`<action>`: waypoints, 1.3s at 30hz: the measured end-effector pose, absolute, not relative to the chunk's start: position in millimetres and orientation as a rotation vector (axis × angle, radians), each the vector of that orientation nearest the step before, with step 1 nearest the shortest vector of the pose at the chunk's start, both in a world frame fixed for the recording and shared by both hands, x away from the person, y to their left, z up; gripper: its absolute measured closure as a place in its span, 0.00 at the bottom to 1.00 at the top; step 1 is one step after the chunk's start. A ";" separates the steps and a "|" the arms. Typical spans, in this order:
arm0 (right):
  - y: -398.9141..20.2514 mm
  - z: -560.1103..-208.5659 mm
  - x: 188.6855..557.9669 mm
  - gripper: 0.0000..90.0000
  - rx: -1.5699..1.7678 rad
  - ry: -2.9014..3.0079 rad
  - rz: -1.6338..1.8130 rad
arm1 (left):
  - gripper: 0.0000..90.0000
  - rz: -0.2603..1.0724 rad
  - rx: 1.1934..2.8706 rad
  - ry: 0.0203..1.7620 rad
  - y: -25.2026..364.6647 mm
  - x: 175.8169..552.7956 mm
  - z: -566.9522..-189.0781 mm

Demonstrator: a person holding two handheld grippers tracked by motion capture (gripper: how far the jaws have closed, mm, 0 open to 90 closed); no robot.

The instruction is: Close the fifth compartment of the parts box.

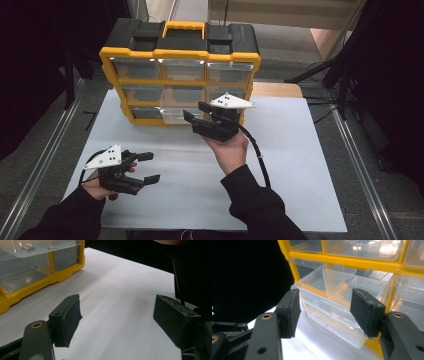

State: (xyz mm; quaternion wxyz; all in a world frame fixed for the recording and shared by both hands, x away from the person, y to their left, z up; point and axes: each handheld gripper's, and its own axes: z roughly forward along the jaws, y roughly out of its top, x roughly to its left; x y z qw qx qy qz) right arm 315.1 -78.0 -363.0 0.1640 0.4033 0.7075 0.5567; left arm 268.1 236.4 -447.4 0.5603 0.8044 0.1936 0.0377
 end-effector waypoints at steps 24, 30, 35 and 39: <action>-61.7 -370.9 313.4 1.00 1.115 2.072 1.519 | 0.24 0.089 1.897 0.464 236.8 268.3 -447.3; -58.9 -371.5 318.5 1.00 1.119 2.082 1.500 | 0.24 0.090 1.896 0.460 236.5 268.4 -447.6; -60.3 -372.2 322.7 1.00 1.133 2.079 1.499 | 0.24 0.090 1.901 0.462 236.8 268.3 -447.3; -60.4 -372.8 324.0 1.00 1.127 2.070 1.489 | 0.24 0.088 1.906 0.460 237.0 268.5 -447.2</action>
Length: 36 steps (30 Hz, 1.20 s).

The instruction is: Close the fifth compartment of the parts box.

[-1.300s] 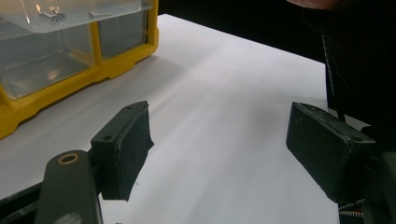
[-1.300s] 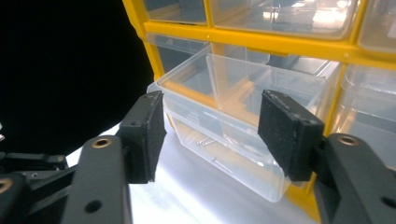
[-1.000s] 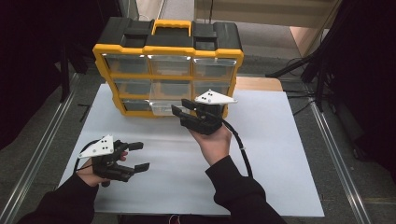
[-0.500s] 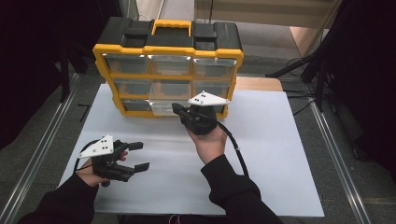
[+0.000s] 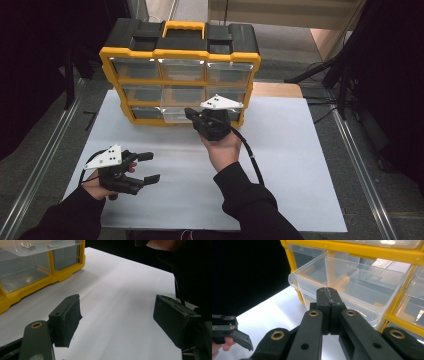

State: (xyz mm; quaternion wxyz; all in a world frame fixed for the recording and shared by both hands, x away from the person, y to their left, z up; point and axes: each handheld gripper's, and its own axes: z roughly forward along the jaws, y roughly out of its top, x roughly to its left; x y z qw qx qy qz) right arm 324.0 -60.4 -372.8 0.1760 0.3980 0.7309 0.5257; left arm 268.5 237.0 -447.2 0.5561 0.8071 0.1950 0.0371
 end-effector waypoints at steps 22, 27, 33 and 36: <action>-55.7 -369.3 338.4 1.00 1.127 2.055 1.487 | 0.24 0.087 1.897 0.456 236.2 268.2 -447.2; -56.3 -367.4 342.8 1.00 1.130 2.059 1.485 | 0.24 0.087 1.903 0.449 236.3 268.3 -447.0; -56.8 -367.4 345.3 1.00 1.134 2.045 1.485 | 0.24 0.087 1.896 0.456 236.5 268.0 -447.1; -57.6 -367.8 347.2 1.00 1.133 2.041 1.489 | 0.24 0.087 1.897 0.454 236.4 268.0 -447.2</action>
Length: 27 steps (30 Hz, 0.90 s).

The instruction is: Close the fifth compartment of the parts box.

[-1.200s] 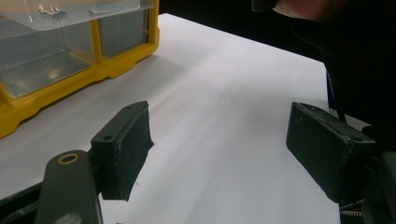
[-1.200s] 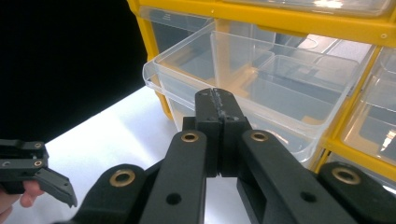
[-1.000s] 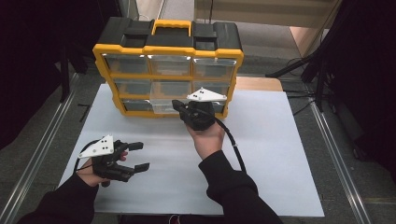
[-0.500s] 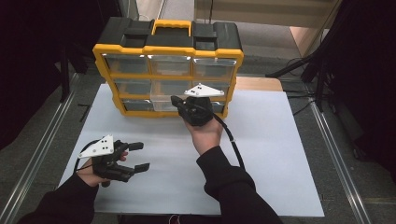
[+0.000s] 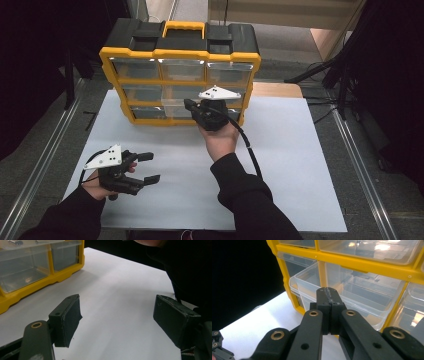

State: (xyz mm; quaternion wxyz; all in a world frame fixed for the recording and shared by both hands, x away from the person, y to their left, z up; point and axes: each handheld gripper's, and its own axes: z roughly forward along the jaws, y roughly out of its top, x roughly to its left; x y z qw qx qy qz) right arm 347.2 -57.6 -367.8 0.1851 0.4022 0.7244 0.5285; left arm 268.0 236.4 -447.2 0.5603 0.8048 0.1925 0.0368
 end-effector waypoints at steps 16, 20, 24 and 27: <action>-58.4 -370.0 358.1 1.00 1.144 2.022 1.484 | 0.24 0.089 1.906 0.463 235.3 268.2 -448.4; -58.5 -370.0 361.9 1.00 1.147 2.010 1.482 | 0.24 0.087 1.907 0.460 234.5 267.8 -447.9; -58.5 -369.8 365.9 1.00 1.151 2.007 1.478 | 0.24 0.084 1.910 0.462 234.4 268.0 -448.3; -57.8 -369.9 369.4 1.00 1.160 1.999 1.475 | 0.24 0.086 1.908 0.469 234.9 268.1 -448.1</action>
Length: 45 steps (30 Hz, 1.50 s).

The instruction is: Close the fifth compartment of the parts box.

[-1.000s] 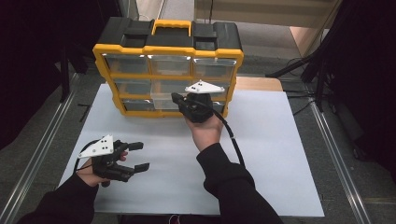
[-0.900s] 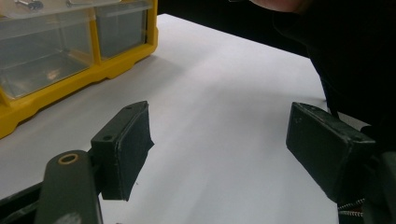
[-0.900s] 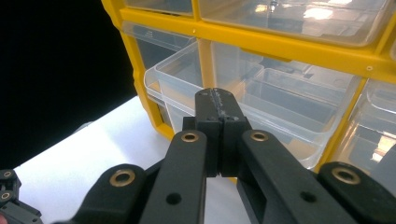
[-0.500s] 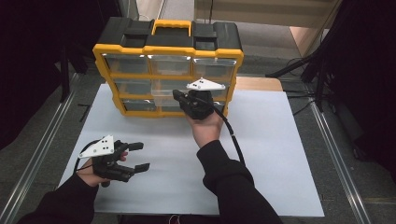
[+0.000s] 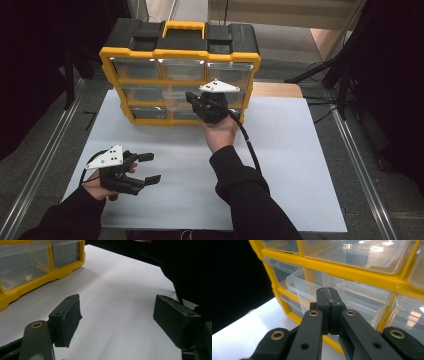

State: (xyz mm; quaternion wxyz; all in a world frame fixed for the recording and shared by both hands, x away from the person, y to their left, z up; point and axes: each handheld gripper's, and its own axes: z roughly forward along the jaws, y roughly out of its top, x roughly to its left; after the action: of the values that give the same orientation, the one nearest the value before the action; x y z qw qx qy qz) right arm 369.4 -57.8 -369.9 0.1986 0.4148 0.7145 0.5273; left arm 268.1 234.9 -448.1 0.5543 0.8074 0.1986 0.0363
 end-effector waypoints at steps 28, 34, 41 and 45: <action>-51.1 -374.2 387.1 1.00 1.185 1.968 1.440 | 0.24 0.078 1.907 0.478 233.9 268.7 -449.2; -53.9 -373.2 384.1 0.97 1.165 2.011 1.472 | 0.24 0.072 1.906 0.480 235.1 269.4 -448.9; -58.8 -372.9 376.9 0.78 1.142 2.038 1.519 | 0.24 0.076 1.907 0.484 235.9 269.8 -448.8; -64.8 -374.9 371.1 0.66 1.113 2.059 1.558 | 0.24 0.073 1.907 0.489 236.1 269.9 -448.6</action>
State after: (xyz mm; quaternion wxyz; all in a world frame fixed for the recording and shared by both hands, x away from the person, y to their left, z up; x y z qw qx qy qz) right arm 371.1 -64.8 -374.9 0.1640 0.3903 0.7224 0.5467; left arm 269.9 236.1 -448.6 0.5528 0.8066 0.2069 0.0308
